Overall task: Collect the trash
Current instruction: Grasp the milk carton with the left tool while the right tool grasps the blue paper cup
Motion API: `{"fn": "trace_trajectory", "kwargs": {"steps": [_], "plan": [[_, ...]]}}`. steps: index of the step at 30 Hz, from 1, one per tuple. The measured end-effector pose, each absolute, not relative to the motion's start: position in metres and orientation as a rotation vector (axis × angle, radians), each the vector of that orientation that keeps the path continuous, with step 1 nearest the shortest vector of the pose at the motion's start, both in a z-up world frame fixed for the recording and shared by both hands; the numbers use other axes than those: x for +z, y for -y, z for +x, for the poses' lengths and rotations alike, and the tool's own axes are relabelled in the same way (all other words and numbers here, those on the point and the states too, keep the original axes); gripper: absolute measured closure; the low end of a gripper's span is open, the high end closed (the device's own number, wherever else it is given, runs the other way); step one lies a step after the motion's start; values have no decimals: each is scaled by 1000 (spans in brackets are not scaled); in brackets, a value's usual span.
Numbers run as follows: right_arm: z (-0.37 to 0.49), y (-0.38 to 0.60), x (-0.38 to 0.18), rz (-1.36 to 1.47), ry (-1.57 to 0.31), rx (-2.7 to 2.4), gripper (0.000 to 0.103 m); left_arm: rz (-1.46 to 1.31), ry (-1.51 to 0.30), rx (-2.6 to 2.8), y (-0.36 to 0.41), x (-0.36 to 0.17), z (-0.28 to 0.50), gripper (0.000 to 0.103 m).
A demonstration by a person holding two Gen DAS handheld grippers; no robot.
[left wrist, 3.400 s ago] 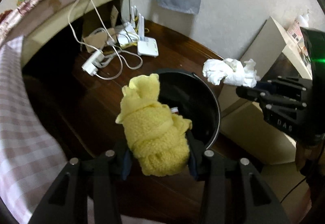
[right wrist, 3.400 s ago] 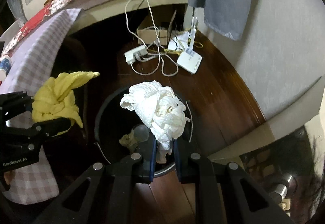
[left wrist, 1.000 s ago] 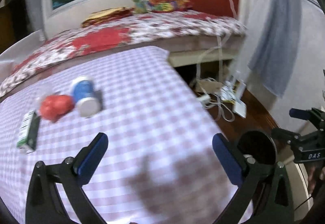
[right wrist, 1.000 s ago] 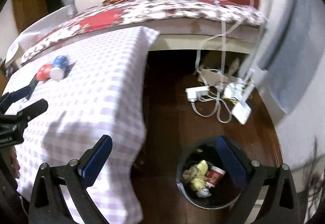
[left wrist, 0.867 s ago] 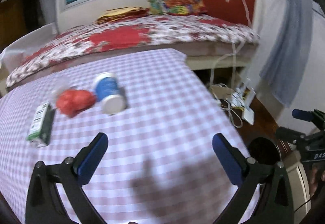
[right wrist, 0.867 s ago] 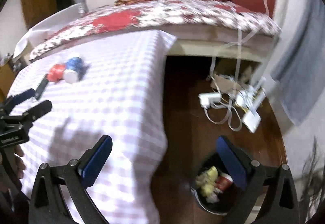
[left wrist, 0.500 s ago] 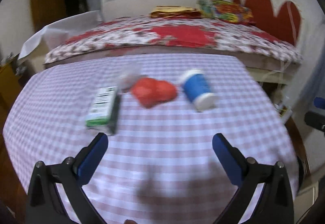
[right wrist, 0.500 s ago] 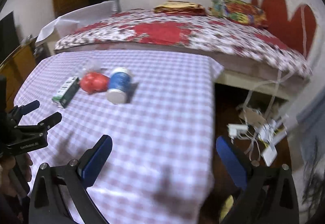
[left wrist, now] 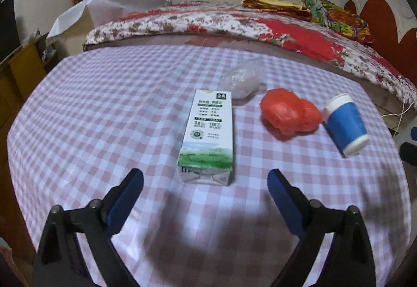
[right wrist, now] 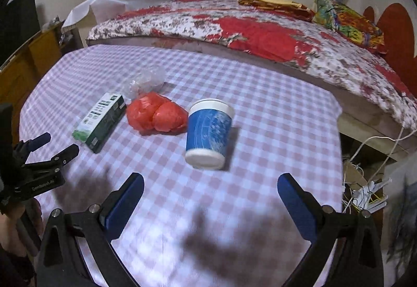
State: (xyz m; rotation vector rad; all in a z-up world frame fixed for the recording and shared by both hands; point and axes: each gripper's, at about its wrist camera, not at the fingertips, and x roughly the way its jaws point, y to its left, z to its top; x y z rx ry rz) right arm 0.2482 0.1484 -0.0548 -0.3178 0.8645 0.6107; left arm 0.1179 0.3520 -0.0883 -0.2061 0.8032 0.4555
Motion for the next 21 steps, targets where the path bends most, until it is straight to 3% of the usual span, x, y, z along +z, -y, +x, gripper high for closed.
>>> {"fn": "trace_trajectory", "kwargs": {"steps": [12, 15, 18, 19, 21], "plan": [[296, -186, -103, -344, -944, 588, 2, -213, -849, 457, -375, -109, 156, 17], [301, -189, -109, -342, -958, 585, 13, -209, -861, 451, -378, -113, 161, 27], [305, -188, -114, -336, -968, 584, 19, -210, -872, 444, -379, -117, 164, 30], [306, -188, -116, -331, -973, 586, 24, -210, -873, 440, -379, -117, 164, 33], [308, -187, -119, -323, -987, 591, 43, -209, -875, 432, -379, -119, 166, 39]]}}
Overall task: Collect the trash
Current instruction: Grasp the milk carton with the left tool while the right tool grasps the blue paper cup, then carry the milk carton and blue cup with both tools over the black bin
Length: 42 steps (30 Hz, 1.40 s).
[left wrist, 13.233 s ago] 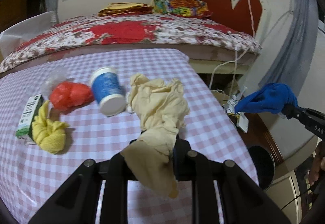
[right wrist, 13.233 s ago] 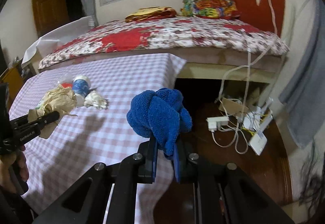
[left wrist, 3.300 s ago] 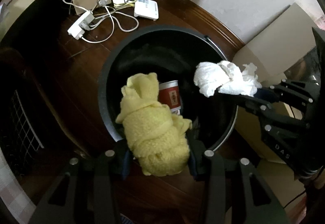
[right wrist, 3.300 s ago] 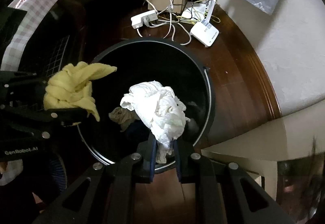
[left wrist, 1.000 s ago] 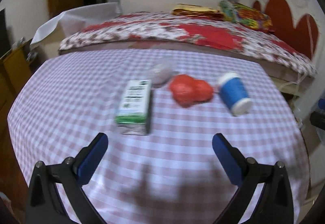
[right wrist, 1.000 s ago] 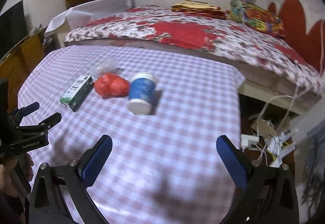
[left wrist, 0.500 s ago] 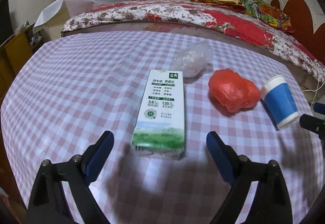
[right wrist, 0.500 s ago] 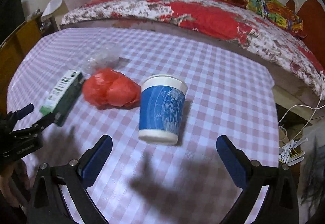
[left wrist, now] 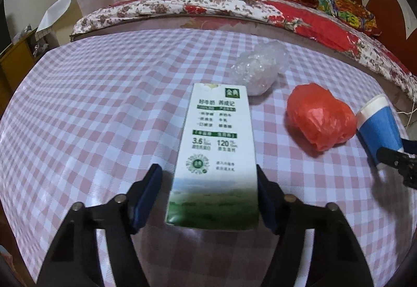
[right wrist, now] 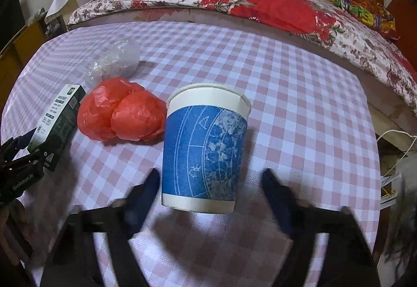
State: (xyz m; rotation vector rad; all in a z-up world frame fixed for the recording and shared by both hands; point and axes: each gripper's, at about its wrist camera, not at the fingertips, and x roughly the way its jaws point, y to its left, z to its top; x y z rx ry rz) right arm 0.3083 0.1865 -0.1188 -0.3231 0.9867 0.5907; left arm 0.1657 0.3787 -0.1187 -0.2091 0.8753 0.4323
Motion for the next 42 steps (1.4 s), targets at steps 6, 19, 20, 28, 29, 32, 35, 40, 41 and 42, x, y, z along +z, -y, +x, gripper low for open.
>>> {"fn": "trace_trajectory", "kwargs": {"steps": [6, 19, 20, 28, 29, 32, 35, 40, 41, 42], "plan": [[305, -180, -116, -304, -974, 623, 44, -212, -872, 412, -375, -118, 166, 47], [287, -116, -71, -249, -883, 595, 45, -175, -806, 354, -332, -83, 144, 47], [285, -109, -66, -245, -874, 588, 45, -169, -801, 343, -325, -80, 144, 47], [270, -46, -35, -205, -820, 534, 45, -132, -774, 267, -279, -61, 145, 47], [268, -41, -33, -201, -818, 529, 45, -127, -771, 259, -274, -59, 145, 47], [261, -24, -29, -193, -808, 515, 45, -112, -761, 237, -258, -53, 145, 47], [256, -6, -25, -183, -800, 501, 45, -95, -756, 212, -241, -48, 147, 47], [250, 35, -16, -154, -774, 451, 45, -73, -743, 168, -216, -39, 150, 47], [249, 43, -13, -145, -768, 439, 45, -71, -740, 162, -211, -38, 149, 47], [249, 53, -10, -132, -763, 426, 45, -68, -737, 155, -206, -36, 150, 47]]}}
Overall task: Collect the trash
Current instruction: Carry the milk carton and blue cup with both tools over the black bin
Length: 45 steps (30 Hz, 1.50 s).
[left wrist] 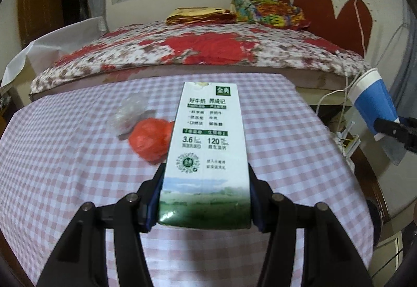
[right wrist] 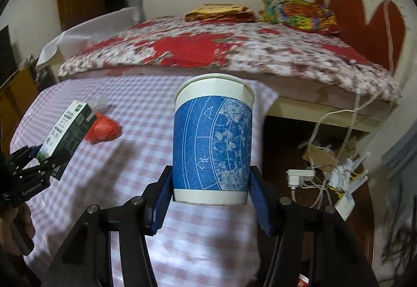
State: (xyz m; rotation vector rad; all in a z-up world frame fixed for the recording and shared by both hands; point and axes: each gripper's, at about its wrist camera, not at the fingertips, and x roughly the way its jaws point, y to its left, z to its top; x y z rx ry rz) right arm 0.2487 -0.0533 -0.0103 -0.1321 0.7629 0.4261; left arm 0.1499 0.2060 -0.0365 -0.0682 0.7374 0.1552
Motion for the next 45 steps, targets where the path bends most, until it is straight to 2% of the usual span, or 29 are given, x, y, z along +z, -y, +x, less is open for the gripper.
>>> {"fn": "trace_trajectory", "kwargs": {"steps": [12, 45], "plan": [[234, 167, 9, -94, -736, 254, 44, -17, -716, 14, -130, -21, 168, 47], [150, 317, -82, 20, -900, 11, 44, 165, -814, -333, 68, -59, 155, 47]]}}
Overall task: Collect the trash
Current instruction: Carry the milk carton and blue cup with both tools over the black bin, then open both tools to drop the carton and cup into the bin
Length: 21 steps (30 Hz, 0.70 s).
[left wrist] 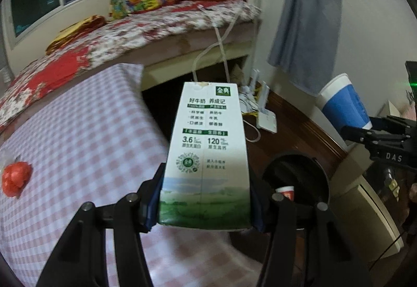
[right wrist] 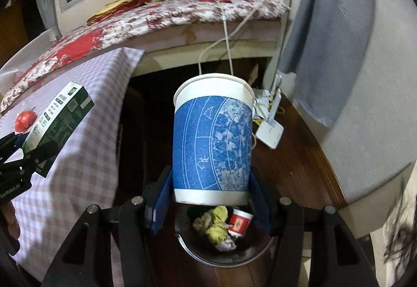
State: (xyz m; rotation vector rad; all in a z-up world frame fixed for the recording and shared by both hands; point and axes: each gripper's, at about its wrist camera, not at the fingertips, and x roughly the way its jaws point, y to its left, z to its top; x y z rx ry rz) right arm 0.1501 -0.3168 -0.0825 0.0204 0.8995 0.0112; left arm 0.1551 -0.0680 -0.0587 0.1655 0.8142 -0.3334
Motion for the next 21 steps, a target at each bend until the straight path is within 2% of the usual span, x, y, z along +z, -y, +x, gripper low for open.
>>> {"fn": "trace_trajectory", "kwargs": {"steps": [21], "plan": [[114, 364, -173, 15, -1069, -27, 44, 298, -1023, -528, 181, -139, 138, 47]]}}
